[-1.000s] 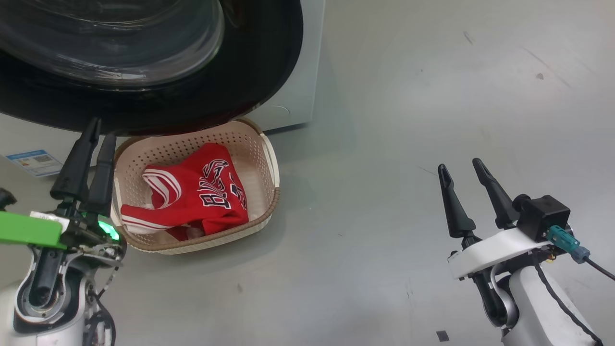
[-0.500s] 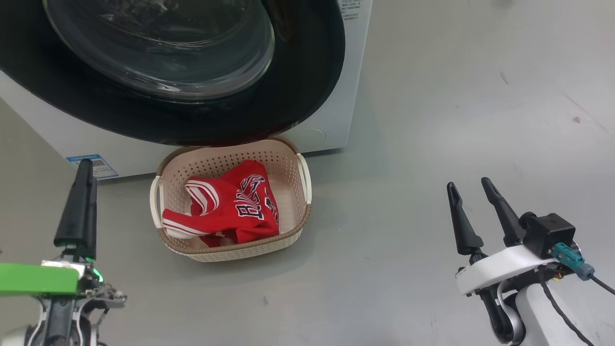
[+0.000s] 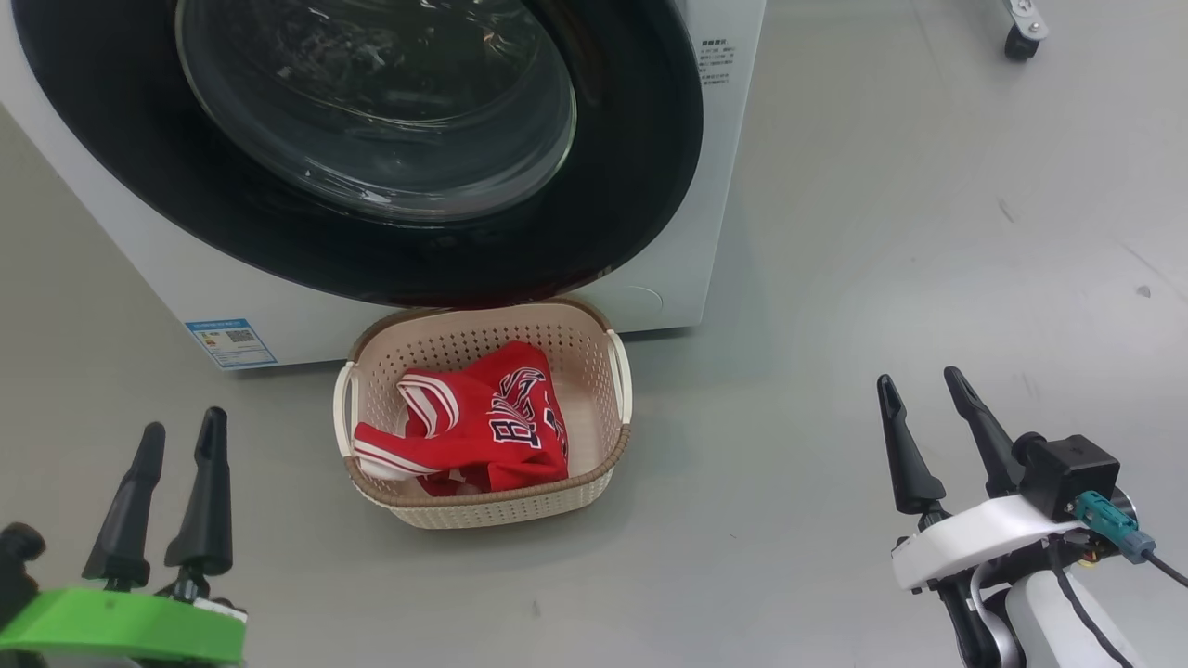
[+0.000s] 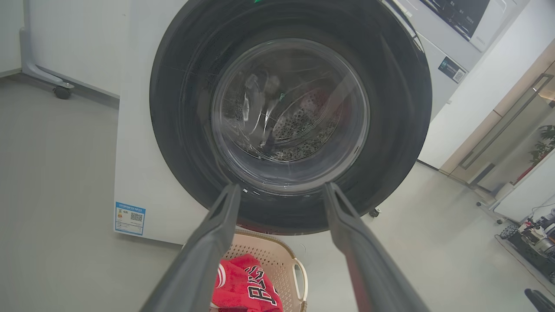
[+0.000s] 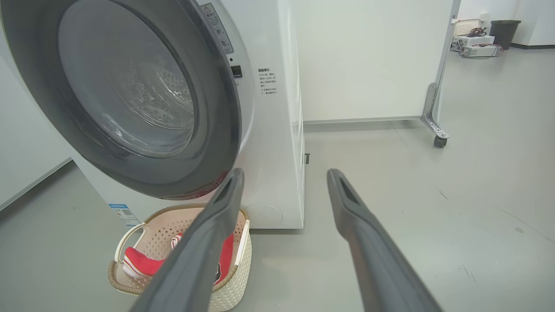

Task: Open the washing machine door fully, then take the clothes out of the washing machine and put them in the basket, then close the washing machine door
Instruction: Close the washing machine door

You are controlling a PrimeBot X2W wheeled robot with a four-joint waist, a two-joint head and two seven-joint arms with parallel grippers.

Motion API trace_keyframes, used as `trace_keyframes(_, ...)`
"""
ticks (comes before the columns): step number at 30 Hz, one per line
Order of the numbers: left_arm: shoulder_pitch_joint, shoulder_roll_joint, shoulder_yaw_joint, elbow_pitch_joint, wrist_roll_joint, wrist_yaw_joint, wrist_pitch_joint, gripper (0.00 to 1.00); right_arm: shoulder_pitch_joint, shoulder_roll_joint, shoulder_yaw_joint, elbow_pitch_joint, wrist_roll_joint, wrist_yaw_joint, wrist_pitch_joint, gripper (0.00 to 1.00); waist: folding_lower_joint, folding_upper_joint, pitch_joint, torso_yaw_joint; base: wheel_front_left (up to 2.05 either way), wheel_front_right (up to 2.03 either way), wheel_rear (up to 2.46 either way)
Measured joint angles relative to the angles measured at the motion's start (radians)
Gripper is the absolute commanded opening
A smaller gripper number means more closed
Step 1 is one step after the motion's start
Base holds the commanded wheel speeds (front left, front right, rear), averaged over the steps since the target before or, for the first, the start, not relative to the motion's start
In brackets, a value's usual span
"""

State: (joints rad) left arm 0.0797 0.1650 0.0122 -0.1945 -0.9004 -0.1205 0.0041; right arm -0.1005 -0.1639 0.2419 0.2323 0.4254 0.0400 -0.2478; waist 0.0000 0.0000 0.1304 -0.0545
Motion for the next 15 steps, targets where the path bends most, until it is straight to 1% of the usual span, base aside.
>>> trace_keyframes(2,0.022,0.013,-0.014,0.011,0.07,0.0,-0.019,1.0,0.01,-0.003,-0.001,0.0,0.0,0.0,0.0,1.0,0.0,0.0,-0.012,0.006,0.0,0.0,0.0)
trace_keyframes(4,0.038,0.019,-0.026,0.016,0.137,0.008,-0.038,1.0,0.016,-0.004,-0.001,-0.003,0.0,-0.008,0.0,1.0,0.0,0.0,-0.022,0.012,0.0,0.0,0.0)
trace_keyframes(9,0.07,0.034,-0.048,0.023,0.268,0.065,-0.077,1.0,0.029,-0.004,0.004,-0.018,-0.006,-0.008,0.004,1.0,0.0,0.0,-0.045,0.023,0.0,0.0,0.0)
trace_keyframes(15,0.095,0.039,-0.088,0.035,0.39,0.129,-0.109,1.0,0.045,-0.005,0.007,-0.034,-0.006,-0.017,0.011,1.0,0.0,0.0,-0.053,0.025,0.0,0.0,0.0)
